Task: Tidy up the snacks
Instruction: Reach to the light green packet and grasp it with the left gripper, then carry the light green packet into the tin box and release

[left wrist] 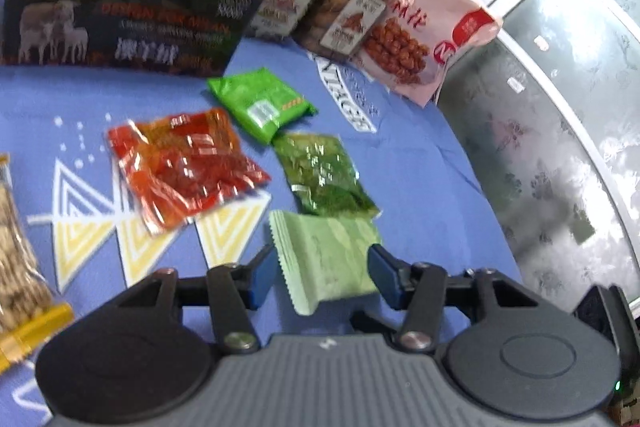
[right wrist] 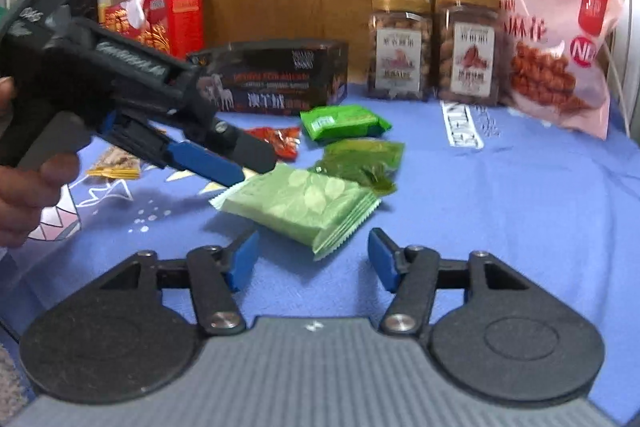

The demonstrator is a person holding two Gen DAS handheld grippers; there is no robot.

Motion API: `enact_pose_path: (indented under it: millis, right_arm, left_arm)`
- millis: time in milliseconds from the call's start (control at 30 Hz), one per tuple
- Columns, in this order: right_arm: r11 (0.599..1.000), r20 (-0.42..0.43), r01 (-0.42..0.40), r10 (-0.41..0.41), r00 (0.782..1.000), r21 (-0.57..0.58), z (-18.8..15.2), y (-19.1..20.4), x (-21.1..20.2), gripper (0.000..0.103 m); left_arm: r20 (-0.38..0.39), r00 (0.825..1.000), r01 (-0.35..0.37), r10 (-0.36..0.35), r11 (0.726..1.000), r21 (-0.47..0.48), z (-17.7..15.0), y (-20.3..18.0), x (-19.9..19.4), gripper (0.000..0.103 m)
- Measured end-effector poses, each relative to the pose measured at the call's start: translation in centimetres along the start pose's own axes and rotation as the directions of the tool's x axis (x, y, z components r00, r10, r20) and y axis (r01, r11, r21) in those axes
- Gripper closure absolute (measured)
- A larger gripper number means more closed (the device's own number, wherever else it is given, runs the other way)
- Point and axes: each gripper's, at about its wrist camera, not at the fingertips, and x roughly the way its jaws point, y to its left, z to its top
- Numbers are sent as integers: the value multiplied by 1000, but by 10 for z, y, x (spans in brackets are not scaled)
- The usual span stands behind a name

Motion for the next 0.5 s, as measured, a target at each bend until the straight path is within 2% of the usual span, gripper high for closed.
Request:
enact_pose_path:
  millis: [33,67,167,333,500]
  right_arm:
    - [1000,3,1,-1,1000,6,0,0,0,55]
    - [1000,5,2,-2,1000,8,0,0,1,66]
    - [1000,4,-8,8,1000,17,2,2,3,76]
    - [999,55,-44,45,997,-26,18,15,2,76]
    - [994,107,-88,94,990,-62,48,29,17,76]
  left_arm:
    - [-9,1000,8,-8,1000,2,-1,0,4,58]
    - [-4,1000,8,-8,1000,10,-3,-1,6,65]
    - [-5,1000,18,-18,1000,18,-3,-2,7,75]
    - [69,998,-4,0,999,51,3,-4,-22,75]
    - [166,985,-47,37,997,59,21,1,-56,75]
